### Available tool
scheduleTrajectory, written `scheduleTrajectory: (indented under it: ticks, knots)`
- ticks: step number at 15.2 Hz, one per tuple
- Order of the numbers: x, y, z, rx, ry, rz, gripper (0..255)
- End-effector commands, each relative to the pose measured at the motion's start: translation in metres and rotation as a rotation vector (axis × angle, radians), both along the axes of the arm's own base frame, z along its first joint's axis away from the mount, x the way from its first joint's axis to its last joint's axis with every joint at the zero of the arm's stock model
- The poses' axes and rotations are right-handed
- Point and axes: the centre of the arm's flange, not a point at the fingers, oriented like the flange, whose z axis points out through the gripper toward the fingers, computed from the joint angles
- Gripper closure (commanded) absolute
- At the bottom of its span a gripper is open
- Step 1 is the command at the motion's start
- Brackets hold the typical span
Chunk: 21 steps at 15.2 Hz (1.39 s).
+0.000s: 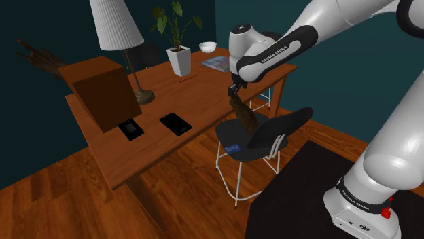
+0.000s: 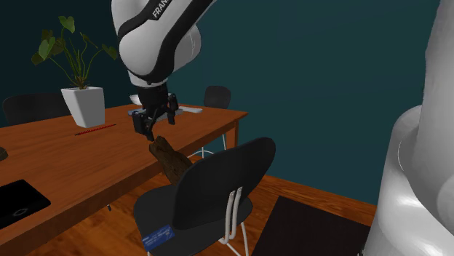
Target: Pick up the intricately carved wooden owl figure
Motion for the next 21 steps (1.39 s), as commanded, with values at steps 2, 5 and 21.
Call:
scheduleTrajectory:
  ticks: [2, 5, 21]
  knots:
    - [0.034, -0.007, -0.016, -0.023, -0.036, 0.010, 0]
    - [0.049, -0.008, -0.027, -0.033, -0.052, 0.014, 0]
    - [0.049, -0.008, -0.061, -0.033, -0.052, 0.014, 255]
